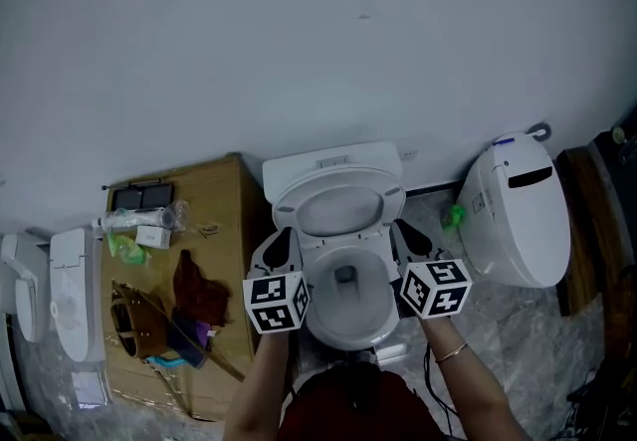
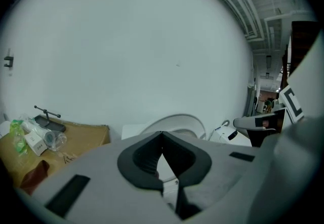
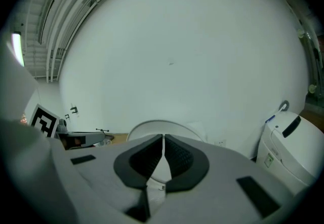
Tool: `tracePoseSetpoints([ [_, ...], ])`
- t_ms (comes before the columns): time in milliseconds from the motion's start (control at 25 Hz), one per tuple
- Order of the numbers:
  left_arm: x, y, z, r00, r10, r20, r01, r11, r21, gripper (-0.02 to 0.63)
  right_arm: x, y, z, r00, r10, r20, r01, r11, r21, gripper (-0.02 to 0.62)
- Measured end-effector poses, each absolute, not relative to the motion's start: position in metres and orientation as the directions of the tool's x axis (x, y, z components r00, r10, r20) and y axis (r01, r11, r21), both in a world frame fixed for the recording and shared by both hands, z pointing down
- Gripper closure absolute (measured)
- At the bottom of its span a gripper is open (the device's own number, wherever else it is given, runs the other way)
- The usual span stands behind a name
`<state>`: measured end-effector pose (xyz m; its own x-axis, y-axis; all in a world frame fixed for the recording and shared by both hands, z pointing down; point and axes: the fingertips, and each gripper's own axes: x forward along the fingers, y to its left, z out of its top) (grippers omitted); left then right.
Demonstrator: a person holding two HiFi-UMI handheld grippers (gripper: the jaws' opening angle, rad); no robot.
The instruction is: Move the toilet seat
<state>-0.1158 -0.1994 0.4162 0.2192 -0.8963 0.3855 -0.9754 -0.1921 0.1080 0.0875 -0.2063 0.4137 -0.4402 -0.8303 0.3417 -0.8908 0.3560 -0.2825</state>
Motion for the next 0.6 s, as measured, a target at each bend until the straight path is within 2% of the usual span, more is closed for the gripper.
tracePoseSetpoints([
  [600, -0.1, -0.12, 0.359, 0.263, -0.926, 0.27, -0.965, -0.246, 0.096, 0.58, 0.103, -0.121, 0.361, -0.387, -0.886, 0.256, -0.911, 0.323, -0.256, 0.578],
])
